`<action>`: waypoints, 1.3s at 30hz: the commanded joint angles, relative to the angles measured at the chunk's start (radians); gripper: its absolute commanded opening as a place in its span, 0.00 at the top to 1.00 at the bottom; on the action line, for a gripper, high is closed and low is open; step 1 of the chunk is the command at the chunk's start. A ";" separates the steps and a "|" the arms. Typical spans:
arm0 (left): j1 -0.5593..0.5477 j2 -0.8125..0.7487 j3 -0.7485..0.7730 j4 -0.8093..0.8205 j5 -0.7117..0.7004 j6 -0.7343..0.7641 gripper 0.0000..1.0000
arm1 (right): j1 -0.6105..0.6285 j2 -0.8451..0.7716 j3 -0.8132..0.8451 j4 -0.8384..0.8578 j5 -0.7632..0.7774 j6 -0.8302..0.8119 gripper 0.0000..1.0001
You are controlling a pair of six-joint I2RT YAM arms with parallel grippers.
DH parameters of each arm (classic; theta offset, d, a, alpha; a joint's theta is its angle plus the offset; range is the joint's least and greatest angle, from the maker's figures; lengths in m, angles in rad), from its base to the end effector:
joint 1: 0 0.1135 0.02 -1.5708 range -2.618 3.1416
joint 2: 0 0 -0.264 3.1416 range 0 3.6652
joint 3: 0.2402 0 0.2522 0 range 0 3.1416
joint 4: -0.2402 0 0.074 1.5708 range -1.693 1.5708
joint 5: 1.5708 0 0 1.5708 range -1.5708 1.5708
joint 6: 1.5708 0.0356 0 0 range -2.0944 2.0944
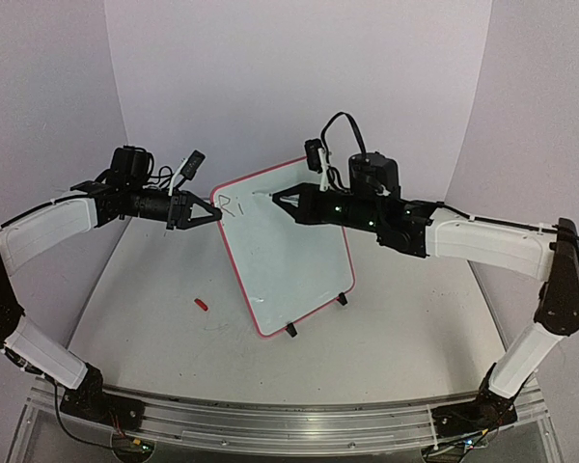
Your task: Write a sentence on the whiteboard
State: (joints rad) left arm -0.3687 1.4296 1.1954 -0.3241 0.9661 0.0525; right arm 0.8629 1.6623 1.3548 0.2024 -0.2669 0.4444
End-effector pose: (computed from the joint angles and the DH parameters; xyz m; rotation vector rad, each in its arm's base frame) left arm 0.2832 -0.1408 0.3265 0.9851 1.8310 -1.2084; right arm 0.2552 0.3127 0.3481 -0.5893 1.7234 1.1824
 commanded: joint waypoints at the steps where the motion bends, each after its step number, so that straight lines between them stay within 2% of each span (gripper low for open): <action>1: -0.013 -0.018 -0.006 -0.037 0.001 0.040 1.00 | -0.011 0.004 0.025 0.051 -0.028 0.008 1.00; 26: -0.013 -0.018 -0.004 -0.039 0.002 0.041 1.00 | -0.020 0.090 0.092 0.056 -0.062 0.037 1.00; 39: -0.015 -0.017 -0.003 -0.039 0.002 0.042 1.00 | -0.018 0.069 0.035 0.051 -0.100 0.049 1.00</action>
State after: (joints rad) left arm -0.3702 1.4296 1.1957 -0.3244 0.9661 0.0532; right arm 0.8467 1.7412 1.4063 0.2241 -0.3557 0.4847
